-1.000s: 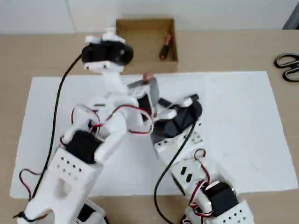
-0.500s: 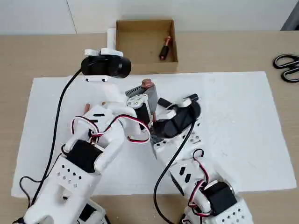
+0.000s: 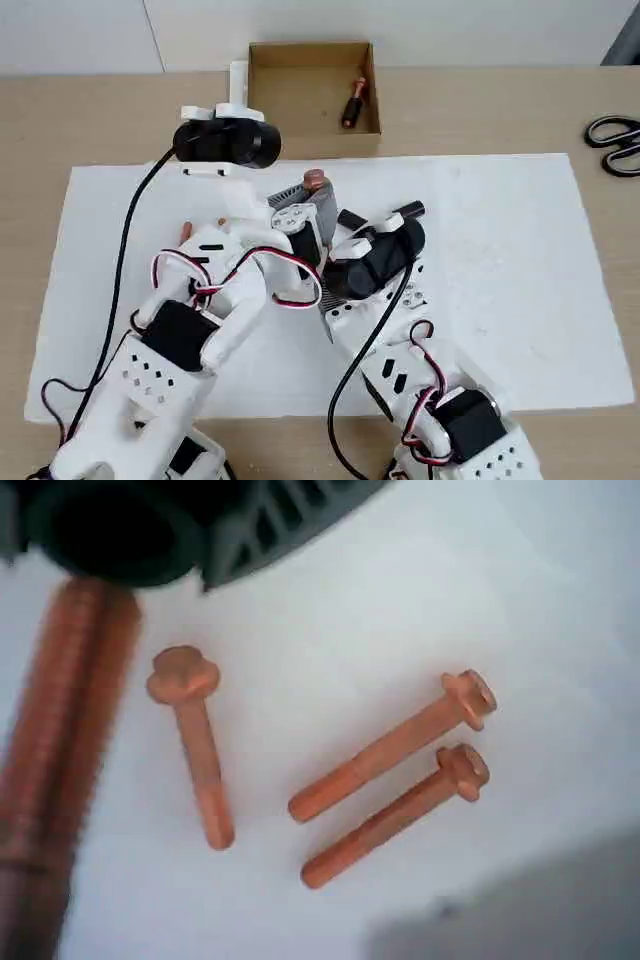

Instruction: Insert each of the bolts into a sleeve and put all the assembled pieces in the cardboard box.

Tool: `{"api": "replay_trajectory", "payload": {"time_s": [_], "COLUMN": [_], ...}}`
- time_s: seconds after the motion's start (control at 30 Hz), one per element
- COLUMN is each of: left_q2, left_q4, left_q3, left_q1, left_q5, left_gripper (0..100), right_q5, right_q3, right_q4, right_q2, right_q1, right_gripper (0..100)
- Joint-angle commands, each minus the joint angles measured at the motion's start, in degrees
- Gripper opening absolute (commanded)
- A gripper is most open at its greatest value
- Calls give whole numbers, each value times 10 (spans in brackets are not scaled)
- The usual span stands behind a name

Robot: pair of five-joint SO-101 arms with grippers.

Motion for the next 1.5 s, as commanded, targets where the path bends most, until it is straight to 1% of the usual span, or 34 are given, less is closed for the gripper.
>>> {"api": "replay_trajectory", "payload": {"time_s": [0.0,0.17,0.5,0.7,0.93,1.07,1.47], "left_q2": [-20,-20,-21,-21,-21,-21,-21], "left_q4": [3,11,12,52,74,95,105], "left_q3": [-2,-2,16,16,15,15,40], "left_q1": [4,23,23,24,43,45,44], "left_q5": [-4,-6,-7,-35,-37,-55,-56], "left_gripper": [6,6,6,6,6,6,6], "right_q5": [-5,-5,-5,-5,-4,-4,-3], "right_q3": [-3,-3,-3,-3,-3,-3,-3], "right_q4": [-15,-15,-15,-15,-15,-15,-13], "right_q2": [-7,-7,-7,-7,-7,-7,-8], "right_q1": [-4,-3,-2,-2,-2,-2,-2], "right_gripper": [4,4,4,4,4,4,4]}}
